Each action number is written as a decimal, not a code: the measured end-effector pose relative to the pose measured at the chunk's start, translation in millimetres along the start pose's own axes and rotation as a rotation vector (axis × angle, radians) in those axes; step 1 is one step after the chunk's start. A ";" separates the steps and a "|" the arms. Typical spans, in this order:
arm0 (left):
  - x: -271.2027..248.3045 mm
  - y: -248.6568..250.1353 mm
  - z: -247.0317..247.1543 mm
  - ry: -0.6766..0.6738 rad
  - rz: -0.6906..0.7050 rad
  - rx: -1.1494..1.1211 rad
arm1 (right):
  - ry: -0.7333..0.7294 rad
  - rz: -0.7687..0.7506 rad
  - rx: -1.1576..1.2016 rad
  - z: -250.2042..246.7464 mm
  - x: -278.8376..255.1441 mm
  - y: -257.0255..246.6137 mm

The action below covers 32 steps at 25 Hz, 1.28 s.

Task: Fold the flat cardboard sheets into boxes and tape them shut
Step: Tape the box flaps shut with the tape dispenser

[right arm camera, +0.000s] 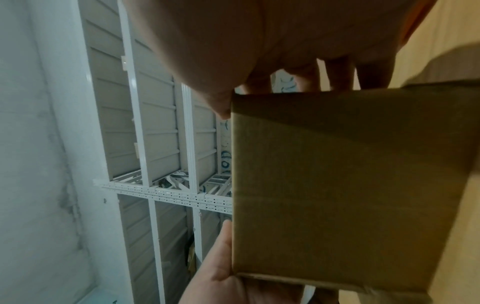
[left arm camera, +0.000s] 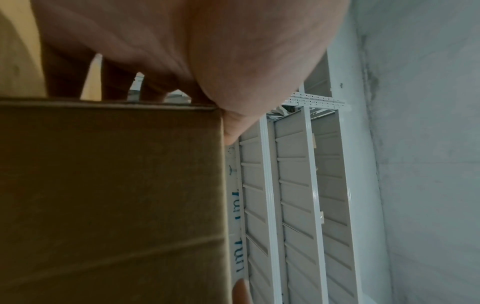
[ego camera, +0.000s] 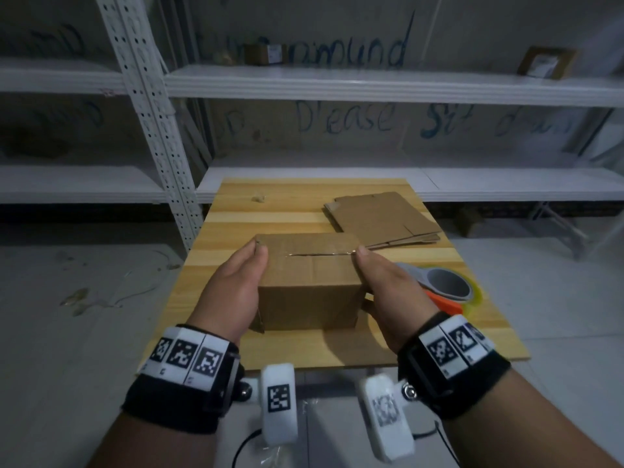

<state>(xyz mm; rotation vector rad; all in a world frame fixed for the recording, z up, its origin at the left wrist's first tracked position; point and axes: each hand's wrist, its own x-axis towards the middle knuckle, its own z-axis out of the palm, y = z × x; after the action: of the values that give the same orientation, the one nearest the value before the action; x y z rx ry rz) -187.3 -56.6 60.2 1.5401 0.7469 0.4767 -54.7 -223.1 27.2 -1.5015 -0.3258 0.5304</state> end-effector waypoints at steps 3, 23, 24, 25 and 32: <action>-2.6 -4.8 -2.5 -0.038 0.083 0.051 | -0.054 -0.061 -0.035 -7.7 -9.5 3.1; 26.5 -56.8 -7.3 -0.028 -0.125 -0.371 | 0.046 -0.074 0.125 -15.7 -2.7 10.0; 28.3 -60.3 -8.6 -0.030 -0.089 -0.334 | 0.042 -0.074 0.102 -17.0 -1.7 10.9; 28.8 -62.0 -8.6 -0.021 -0.037 -0.281 | 0.031 -0.072 0.076 -18.1 -1.3 11.5; 34.9 -76.2 -5.0 -0.002 0.137 -0.074 | -0.004 0.019 -0.081 -15.1 3.3 22.5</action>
<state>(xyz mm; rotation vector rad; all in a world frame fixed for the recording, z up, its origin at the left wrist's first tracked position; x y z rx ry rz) -179.7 -29.2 -18.8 1.5279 0.6178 0.5985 -47.1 -234.5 3.6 -1.5829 -0.3394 0.5411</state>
